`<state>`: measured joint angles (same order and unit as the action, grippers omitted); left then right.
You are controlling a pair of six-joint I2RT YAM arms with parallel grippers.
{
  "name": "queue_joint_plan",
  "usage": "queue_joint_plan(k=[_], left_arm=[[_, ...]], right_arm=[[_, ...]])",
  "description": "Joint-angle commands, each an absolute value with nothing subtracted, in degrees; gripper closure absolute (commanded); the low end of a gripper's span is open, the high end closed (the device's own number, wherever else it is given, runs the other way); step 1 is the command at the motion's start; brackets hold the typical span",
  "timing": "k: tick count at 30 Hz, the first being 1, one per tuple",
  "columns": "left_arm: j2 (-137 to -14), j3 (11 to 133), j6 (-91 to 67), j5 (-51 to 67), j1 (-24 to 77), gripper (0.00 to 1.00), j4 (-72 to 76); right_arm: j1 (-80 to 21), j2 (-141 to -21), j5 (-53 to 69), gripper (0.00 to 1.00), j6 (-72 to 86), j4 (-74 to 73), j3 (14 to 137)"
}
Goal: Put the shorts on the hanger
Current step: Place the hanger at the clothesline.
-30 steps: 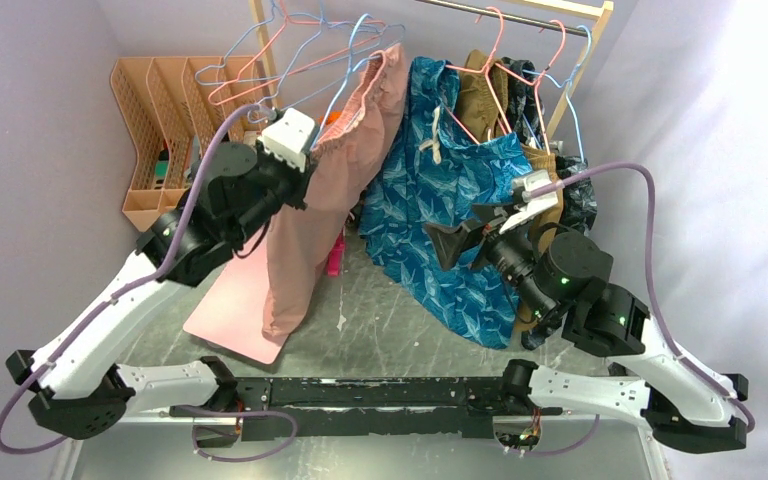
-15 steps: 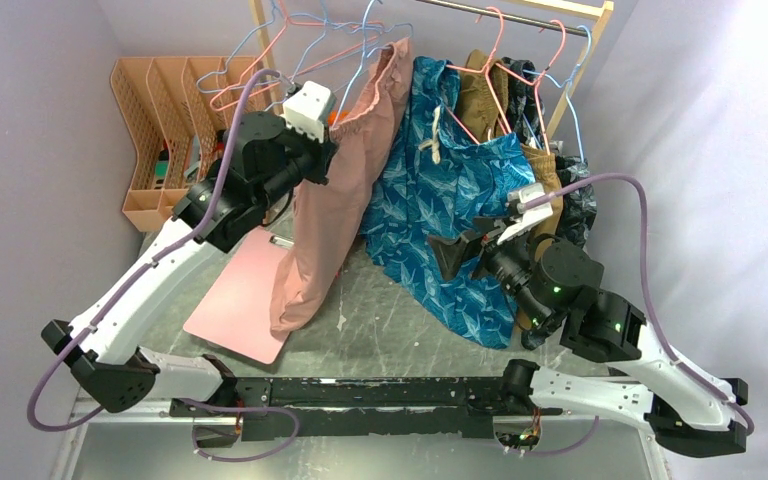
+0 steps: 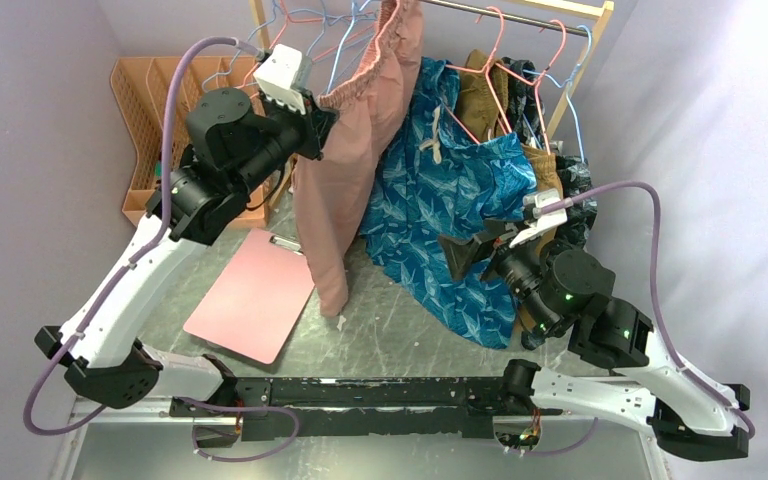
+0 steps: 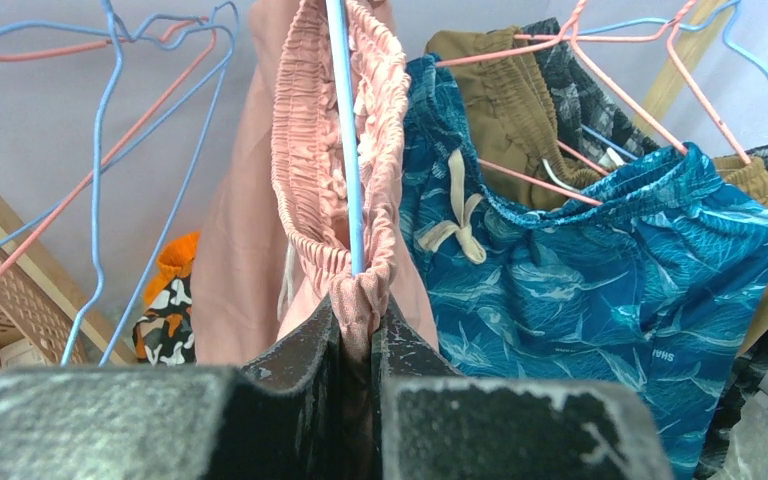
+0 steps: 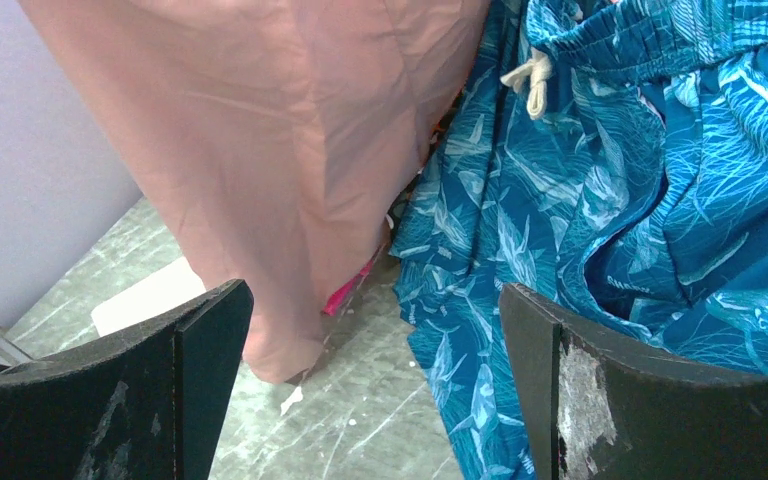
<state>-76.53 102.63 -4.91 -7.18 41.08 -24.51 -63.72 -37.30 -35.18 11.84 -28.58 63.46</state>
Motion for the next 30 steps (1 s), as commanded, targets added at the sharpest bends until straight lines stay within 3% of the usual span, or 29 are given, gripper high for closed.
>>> queue_joint_plan(k=[1, 15, 30], left_arm=[[-77.4, 101.34, -4.31, -5.76, 41.07, 0.93, -18.19], [-80.35, 94.94, 0.97, -6.09, 41.36, 0.93, -13.44], [-84.83, 96.63, 7.83, -9.47, 44.19, 0.93, -12.57]], right_arm=[[-63.77, -36.41, -36.64, 0.02, 13.01, -28.49, 62.25], [-63.77, -35.58, -36.9, 0.03, 15.0, -29.99, 61.99], [-63.72, -35.65, -36.49, 0.03, 17.04, -30.5, 60.4]])
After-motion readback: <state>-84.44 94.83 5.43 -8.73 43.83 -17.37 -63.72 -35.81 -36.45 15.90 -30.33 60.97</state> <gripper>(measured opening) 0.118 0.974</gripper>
